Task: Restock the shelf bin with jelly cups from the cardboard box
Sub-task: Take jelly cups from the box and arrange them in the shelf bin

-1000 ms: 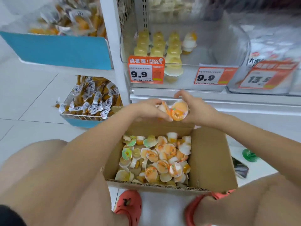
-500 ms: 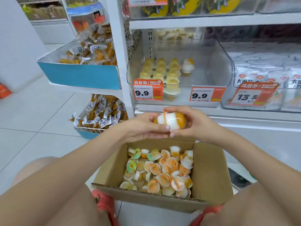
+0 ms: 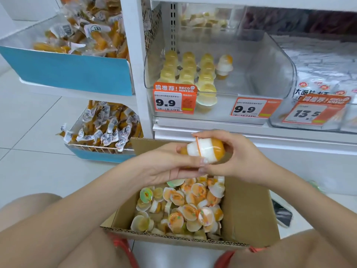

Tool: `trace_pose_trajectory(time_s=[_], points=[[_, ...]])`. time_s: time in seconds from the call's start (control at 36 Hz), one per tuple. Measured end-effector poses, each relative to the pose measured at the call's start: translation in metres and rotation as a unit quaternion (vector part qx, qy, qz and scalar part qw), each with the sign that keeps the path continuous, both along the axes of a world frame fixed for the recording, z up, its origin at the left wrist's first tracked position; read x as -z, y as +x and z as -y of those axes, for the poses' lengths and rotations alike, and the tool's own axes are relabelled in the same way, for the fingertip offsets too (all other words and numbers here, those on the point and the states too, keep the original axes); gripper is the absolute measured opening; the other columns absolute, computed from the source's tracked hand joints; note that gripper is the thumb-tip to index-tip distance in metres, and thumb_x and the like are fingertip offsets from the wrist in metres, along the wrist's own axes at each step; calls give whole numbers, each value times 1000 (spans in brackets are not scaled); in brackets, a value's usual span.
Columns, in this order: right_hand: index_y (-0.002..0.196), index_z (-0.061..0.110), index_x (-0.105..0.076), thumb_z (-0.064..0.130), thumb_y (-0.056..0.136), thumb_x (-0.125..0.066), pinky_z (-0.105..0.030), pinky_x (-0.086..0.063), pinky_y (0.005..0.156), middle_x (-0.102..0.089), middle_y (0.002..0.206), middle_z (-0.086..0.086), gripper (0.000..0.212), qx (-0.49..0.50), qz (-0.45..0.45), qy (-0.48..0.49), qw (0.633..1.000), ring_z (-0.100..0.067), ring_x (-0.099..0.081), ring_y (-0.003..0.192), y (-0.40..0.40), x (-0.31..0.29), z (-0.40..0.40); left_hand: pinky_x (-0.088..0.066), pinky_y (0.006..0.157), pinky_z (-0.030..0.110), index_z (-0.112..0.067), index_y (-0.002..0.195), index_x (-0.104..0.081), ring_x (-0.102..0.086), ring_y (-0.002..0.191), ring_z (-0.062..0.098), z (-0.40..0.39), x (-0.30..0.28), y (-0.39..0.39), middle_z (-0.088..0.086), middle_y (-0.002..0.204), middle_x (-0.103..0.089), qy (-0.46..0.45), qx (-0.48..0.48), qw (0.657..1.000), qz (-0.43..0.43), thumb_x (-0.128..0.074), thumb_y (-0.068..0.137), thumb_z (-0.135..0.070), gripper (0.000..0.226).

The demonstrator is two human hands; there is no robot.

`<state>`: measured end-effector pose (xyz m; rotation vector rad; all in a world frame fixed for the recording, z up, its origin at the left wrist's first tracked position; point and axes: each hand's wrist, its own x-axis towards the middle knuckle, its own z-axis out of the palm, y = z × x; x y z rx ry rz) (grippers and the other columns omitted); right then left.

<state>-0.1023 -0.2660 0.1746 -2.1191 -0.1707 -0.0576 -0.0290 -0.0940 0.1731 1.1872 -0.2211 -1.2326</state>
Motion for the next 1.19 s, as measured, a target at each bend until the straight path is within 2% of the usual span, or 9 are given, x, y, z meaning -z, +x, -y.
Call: trace_pose_trajectory(time_s=[0.14,0.28,0.39,0.53,0.67,0.81,0.97,1.11,1.19], points=[[117,28,-63,35,59,-89,-27,-53,84,-68,107,6,64,116,55,37,991,-10,-65,94,0,-28,22,-55,87,34,-17,125,-52,-67,101,22,10,-24,23,8,114,-68,37,66,989,128,-74,72,-7,58],[111,33,-61,28,69,-83,-6,-46,55,-62,96,13,48,267,100,-6,959,3,-59,76,39,-77,59,-55,83,28,-18,123,-53,-63,98,9,10,-30,52,-3,111,-64,176,-40,907,380,-74,79,-15,49],[114,20,-60,33,69,-81,-24,-50,78,-61,99,3,52,302,1,-149,942,-11,-60,86,101,-86,93,-54,86,37,-19,113,-52,-56,101,14,8,-25,64,3,119,-53,202,-118,888,396,-69,81,-10,37],[94,8,-63,41,65,-80,-32,-46,72,-62,90,-6,47,291,-125,-287,904,-26,-63,92,165,-51,126,-51,84,30,-23,113,-51,-55,99,12,11,-18,78,-2,119,-51,205,-108,865,445,-68,81,-11,38],[115,4,-58,31,78,-73,-29,-40,87,-60,115,-14,48,281,-138,-306,899,-31,-56,109,192,-33,129,-55,83,35,-21,110,-56,-51,109,9,11,-7,86,-5,110,-52,175,-133,884,413,-66,81,-6,34],[113,4,-60,31,74,-78,-36,-44,92,-61,117,-16,50,253,-154,-330,897,-31,-57,108,208,-34,132,-45,74,19,-24,115,-52,-54,96,10,6,4,90,-11,110,-47,169,-89,873,448,-67,82,-7,40],[106,16,-62,27,77,-78,-17,-36,67,-54,100,2,35,218,-124,-280,926,-14,-53,96,217,-27,137,-48,85,28,-23,114,-53,-54,97,13,5,12,91,-1,119,-50,211,-96,879,417,-67,82,-13,37],[113,12,-62,26,72,-81,-20,-34,73,-55,100,3,47,242,-93,-247,934,-12,-50,91,216,-20,144,-49,93,39,-26,113,-53,-55,104,16,9,10,89,-1,119,-49,215,-98,880,412,-69,81,-17,37],[112,11,-61,26,70,-83,-4,-35,56,-55,96,5,50,240,-80,-230,940,-12,-53,91,215,-21,143,-49,94,38,-26,115,-52,-55,107,16,12,8,86,-2,119,-48,210,-87,879,419,-69,82,-18,39]])
